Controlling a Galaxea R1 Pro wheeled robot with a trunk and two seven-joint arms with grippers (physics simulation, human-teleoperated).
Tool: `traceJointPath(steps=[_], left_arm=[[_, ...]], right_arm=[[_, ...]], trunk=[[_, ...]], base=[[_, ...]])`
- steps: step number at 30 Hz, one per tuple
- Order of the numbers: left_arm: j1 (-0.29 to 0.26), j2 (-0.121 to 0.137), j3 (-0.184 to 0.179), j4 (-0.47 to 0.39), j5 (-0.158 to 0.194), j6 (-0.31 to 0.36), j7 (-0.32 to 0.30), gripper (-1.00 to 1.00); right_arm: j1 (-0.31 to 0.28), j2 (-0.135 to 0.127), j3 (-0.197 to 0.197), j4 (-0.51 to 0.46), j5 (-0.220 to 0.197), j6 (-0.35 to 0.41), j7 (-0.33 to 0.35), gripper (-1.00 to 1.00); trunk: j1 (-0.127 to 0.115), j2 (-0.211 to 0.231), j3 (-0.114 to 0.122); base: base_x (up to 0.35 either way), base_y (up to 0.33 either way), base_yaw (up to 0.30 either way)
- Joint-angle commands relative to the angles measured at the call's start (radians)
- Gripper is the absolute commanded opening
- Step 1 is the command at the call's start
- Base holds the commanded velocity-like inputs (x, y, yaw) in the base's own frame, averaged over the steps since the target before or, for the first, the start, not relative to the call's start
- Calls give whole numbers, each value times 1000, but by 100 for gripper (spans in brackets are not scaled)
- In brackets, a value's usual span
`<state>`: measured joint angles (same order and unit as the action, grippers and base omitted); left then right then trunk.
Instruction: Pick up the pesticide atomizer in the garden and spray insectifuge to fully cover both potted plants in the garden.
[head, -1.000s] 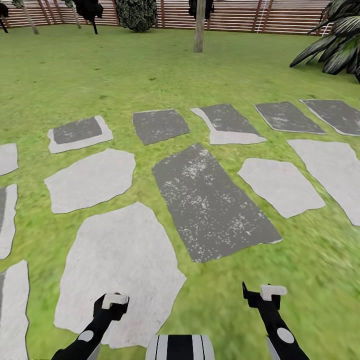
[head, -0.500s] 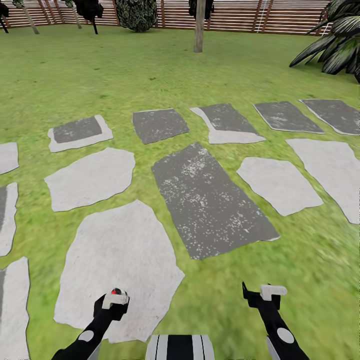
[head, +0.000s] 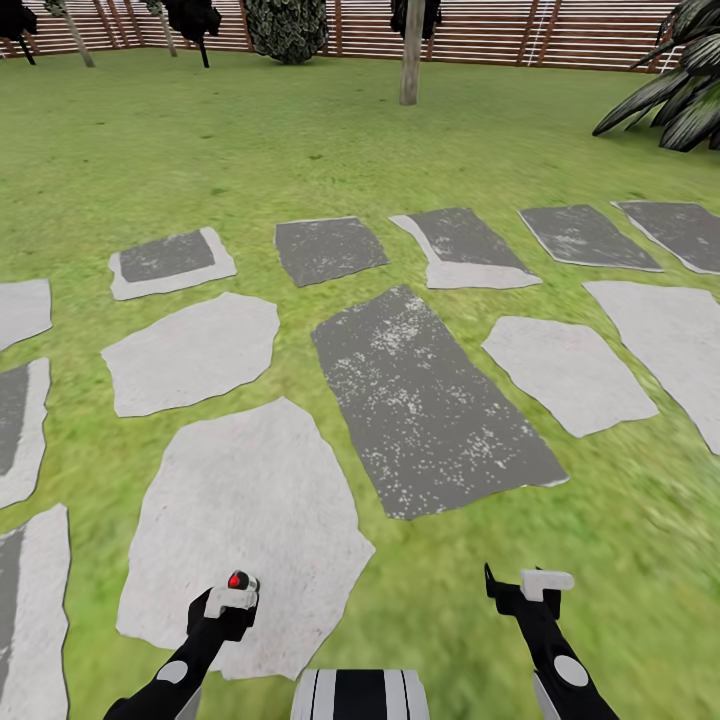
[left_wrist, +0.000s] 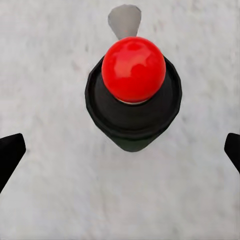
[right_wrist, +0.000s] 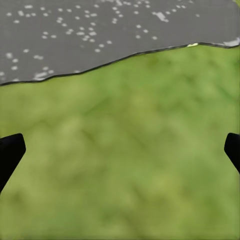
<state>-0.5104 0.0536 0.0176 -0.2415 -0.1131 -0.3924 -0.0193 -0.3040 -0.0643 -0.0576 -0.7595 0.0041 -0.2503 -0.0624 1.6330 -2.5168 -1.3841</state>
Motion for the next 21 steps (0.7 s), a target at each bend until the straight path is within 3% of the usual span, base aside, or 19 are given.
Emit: traceJointPath(steps=[1,19,20,21], left_arm=[[0,0,2,1,-8,-3,-1,100],[0,0,2,1,-7,-3,0,100],[0,0,2,1,-7,-3,0,-100],[0,0,2,1,-7,-3,0,-100]], right_arm=[[0,0,1,0,0,-3,-3,100],[0,0,1,3,0,-3,-3,100],[0,0,1,3,1,-3,-3,100],[0,0,1,3,1,-3,-3,100]], trunk=[[0,0,-1],[0,0,-1],[0,0,-1],[0,0,-1]], base=[[54,0,2],[41,0,0],[0,0,0],[0,0,0]])
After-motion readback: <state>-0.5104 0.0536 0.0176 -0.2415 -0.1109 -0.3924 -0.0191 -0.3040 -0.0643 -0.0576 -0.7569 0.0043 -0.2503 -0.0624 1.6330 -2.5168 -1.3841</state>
